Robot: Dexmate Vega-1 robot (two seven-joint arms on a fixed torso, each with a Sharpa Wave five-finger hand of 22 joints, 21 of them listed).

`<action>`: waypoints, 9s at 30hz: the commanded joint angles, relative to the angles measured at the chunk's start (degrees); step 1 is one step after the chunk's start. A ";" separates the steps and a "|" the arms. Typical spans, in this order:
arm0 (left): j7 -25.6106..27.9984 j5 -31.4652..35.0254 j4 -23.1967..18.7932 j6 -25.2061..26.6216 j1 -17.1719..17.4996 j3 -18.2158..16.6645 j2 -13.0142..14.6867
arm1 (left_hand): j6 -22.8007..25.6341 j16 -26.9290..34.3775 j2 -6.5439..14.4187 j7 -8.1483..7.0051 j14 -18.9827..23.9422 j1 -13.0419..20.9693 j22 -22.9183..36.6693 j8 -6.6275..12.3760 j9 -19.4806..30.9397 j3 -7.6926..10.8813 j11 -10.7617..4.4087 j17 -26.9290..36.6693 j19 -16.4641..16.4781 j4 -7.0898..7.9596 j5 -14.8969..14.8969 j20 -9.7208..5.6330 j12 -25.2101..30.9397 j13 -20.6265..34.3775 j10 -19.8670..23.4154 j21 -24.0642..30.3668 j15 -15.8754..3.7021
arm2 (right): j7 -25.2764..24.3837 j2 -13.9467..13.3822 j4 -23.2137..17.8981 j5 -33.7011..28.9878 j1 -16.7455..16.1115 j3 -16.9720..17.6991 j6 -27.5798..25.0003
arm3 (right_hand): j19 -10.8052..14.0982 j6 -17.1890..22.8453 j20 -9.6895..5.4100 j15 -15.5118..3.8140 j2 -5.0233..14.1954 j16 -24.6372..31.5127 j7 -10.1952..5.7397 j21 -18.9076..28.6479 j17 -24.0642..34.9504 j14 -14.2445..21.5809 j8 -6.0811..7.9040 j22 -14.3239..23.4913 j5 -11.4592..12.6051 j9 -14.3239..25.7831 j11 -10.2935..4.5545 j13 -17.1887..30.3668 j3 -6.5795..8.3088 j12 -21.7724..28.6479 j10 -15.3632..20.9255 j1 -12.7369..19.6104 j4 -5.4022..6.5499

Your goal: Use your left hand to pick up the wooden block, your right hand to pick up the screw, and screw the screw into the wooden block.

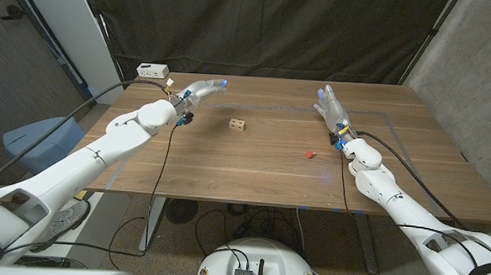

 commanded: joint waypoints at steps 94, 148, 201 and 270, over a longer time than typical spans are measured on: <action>-34.49 64.61 -4.69 10.63 -17.08 18.60 -6.60 | 1.95 1.32 -11.30 -1.23 1.03 21.54 0.46 1.65 0.78 -0.26 -3.10 0.52 -8.34 -2.37 -1.71 6.95 1.78 1.97 5.79 0.71 0.99 | -7.44 -0.79 -6.75 -3.16 -5.82 0.17 0.70 | -0.08 -0.25 -0.15 0.38 -0.54 0.50 0.17 0.45 -0.03 -0.85 0.28 0.11 -0.03 0.23 -0.81 0.11 0.12 0.20 -0.58 0.52 -0.30; -27.16 62.41 2.46 10.97 -16.44 22.67 -8.69 | 4.45 1.77 -12.07 -0.20 5.63 23.20 0.37 1.68 1.02 -1.75 -2.91 0.59 -4.24 -1.42 -1.73 7.52 3.40 3.68 9.43 1.29 0.88 | -10.43 -1.19 -8.03 -4.33 -6.54 -0.03 -1.39 | -0.17 -0.61 0.18 0.67 -0.53 0.54 0.17 0.48 -0.05 -0.97 0.25 0.12 -0.07 0.24 -0.96 0.12 0.14 0.23 -0.82 0.42 -0.46; -16.16 62.17 7.89 10.19 -16.08 25.08 -10.55 | 15.35 2.14 -12.19 -3.01 16.84 26.40 0.27 3.20 1.37 -3.68 -4.13 0.74 2.87 -1.76 -1.58 6.99 10.89 7.65 20.36 1.29 -3.65 | -11.35 -1.10 -8.33 -4.82 -7.03 -0.24 -1.69 | -0.16 -0.69 0.46 0.49 -0.38 0.56 0.07 0.50 -0.06 -1.05 0.30 0.12 -0.09 0.25 -1.11 0.12 0.25 0.27 -0.90 0.38 -0.58; -6.68 59.27 5.55 12.74 -12.96 22.42 -10.07 | 35.38 2.85 -10.84 -4.64 29.02 31.03 0.27 8.30 1.63 -7.27 -4.56 1.33 10.88 -1.18 -1.82 4.70 16.61 12.54 37.33 0.93 -8.93 | -13.09 -8.58 -19.03 -9.62 -8.73 -1.05 -10.36 | -0.07 -0.35 0.26 0.25 -0.24 0.58 0.11 0.55 -0.11 -1.05 0.45 0.12 -0.10 0.25 -1.42 0.12 0.58 0.37 -0.66 0.68 -0.94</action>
